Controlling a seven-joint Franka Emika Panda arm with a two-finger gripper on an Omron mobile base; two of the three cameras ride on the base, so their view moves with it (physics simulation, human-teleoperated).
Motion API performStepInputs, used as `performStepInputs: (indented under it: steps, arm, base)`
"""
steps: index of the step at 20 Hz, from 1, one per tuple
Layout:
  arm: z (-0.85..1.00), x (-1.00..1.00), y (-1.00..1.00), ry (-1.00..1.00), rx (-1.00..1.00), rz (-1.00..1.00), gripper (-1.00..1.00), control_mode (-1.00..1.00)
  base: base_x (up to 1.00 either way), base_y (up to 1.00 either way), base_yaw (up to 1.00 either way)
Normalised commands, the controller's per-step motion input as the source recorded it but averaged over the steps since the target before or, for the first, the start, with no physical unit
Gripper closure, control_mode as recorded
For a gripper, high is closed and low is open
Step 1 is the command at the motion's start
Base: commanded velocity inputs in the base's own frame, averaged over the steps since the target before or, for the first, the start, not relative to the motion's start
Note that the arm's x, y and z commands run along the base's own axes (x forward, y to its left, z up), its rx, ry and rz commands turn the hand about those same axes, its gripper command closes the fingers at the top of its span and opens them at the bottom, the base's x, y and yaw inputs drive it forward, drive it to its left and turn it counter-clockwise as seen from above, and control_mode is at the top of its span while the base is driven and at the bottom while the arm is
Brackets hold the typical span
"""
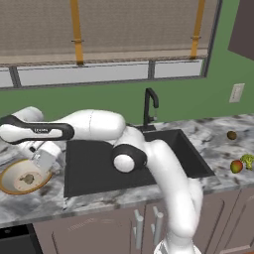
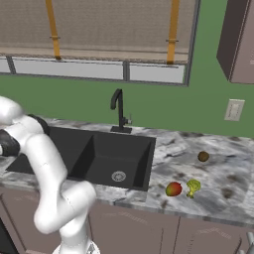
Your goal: There is a mixed pile of frozen fruits and vegetables on the counter. Locate all the frozen vegetables and place the items in a bowl on the counter. Take all the frozen fruits and defrost them in a running sink.
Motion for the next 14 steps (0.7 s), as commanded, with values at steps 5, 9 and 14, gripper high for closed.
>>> performStepInputs:
  steps: [5,9,14]
  arm:
    - [0.30,-0.17,-1.00,0.13,0.00,0.02,-1.00,-1.00]
    - [0.20,0.00,-1.00,-0.25,0.78,-0.01,-1.00,-1.00]
    - [0.02,0.01,-1.00,-0.26,0.84,-0.06,-1.00,-1.00]
  base:
    - [0.00,0.00,0.00]
    - [0.00,0.00,0.00]
    - [0.00,0.00,0.00]
